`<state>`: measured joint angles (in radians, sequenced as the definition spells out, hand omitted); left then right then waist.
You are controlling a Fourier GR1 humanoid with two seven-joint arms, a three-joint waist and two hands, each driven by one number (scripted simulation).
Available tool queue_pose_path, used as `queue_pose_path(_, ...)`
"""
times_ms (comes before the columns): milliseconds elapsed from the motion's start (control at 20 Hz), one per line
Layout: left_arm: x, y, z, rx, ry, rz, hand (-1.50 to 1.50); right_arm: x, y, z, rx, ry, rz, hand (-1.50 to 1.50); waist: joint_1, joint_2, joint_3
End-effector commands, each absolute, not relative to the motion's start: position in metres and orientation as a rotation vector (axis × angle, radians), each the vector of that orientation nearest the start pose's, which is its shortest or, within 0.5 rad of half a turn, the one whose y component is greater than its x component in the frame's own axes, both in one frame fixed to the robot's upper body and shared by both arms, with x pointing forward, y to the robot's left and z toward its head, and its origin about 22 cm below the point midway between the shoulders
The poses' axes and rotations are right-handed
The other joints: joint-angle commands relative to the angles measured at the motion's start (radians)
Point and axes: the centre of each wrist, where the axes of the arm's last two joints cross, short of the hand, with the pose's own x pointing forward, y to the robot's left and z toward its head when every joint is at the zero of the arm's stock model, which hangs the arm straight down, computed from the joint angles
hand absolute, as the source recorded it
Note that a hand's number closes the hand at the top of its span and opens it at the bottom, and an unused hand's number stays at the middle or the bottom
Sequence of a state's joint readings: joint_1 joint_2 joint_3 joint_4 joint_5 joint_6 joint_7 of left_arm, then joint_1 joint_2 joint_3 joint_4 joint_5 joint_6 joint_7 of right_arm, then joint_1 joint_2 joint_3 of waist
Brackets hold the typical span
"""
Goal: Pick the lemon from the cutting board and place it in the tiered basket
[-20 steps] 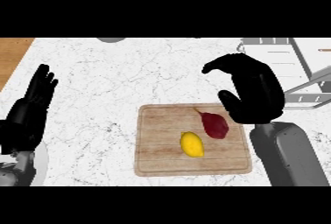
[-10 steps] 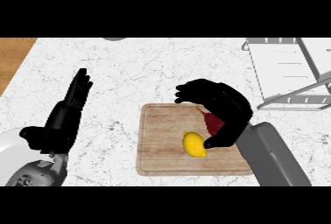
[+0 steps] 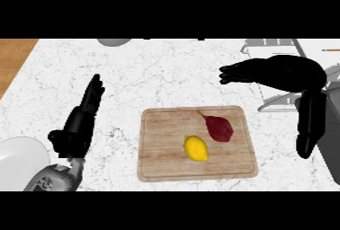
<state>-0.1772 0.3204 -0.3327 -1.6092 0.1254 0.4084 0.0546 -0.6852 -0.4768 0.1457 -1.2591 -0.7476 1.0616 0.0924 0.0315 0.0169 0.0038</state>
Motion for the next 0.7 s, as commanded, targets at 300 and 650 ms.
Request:
queue_pose_path(300,0.270,0.203,0.036,0.188,-1.673,-0.110,0.00,0.324,-0.205,0.290,0.583,-1.656,1.918,-1.50,-0.021,-0.010,-0.001)
queue_pose_path(650,0.267,0.212,0.038,0.179,-1.665,-0.121,0.00,0.303,-0.179,0.265,0.420,-1.603,2.058,-1.50,-0.009,-0.010,-0.002)
